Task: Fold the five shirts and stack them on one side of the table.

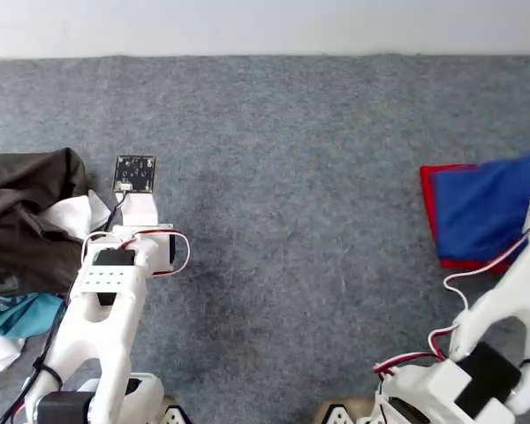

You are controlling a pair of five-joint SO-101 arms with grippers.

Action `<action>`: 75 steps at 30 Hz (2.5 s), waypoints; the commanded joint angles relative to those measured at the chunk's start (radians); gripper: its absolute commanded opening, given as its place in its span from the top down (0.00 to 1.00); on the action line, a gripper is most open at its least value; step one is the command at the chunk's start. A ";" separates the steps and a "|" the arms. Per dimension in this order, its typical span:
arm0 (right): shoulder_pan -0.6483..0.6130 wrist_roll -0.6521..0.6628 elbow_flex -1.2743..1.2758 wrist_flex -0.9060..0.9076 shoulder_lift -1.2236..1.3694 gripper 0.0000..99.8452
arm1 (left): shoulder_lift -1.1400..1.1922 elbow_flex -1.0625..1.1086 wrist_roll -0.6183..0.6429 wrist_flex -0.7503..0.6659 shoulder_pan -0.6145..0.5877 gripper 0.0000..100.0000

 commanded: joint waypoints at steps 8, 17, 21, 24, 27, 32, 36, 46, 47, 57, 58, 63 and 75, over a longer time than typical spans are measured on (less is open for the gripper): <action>0.030 0.002 -0.095 -0.012 -0.153 0.81 | -0.009 -0.271 -0.072 0.282 -0.006 0.99; -0.110 -0.206 -0.095 0.278 -0.282 0.95 | 0.002 -0.911 -0.330 0.905 -0.381 0.99; -0.217 -0.273 -0.095 0.317 -0.285 0.97 | 0.005 -0.963 -0.345 0.945 -0.641 0.89; -0.328 -0.333 -0.094 0.314 -0.278 0.96 | 0.061 -0.886 -0.390 0.853 -0.773 0.82; -0.464 -0.376 -0.094 0.309 -0.234 0.96 | 0.170 -0.800 -0.382 0.709 -0.806 0.83; -0.650 -0.460 -0.095 0.309 -0.165 0.96 | 0.325 -0.809 -0.388 0.698 -0.933 0.83; -0.728 -0.496 -0.095 0.288 -0.110 0.96 | 0.433 -0.799 -0.381 0.586 -0.905 0.83; -0.743 -0.496 -0.097 0.249 -0.074 0.96 | 0.437 -0.809 -0.381 0.600 -0.738 0.99; -0.743 -0.496 -0.097 0.252 -0.074 0.96 | 0.437 -0.808 -0.374 0.609 -0.715 0.99; -0.742 -0.509 -0.095 0.269 -0.073 0.96 | 0.394 -0.874 -0.187 0.752 -0.334 0.99; -0.740 -0.509 -0.095 0.277 -0.073 0.96 | 0.368 -0.877 -0.184 0.747 -0.285 0.99; -0.725 -0.511 -0.095 0.283 -0.073 0.96 | 0.195 -0.889 -0.123 0.753 0.071 0.99; -0.605 -0.511 -0.037 0.285 -0.067 0.96 | 0.152 -1.050 -0.169 0.804 0.723 0.99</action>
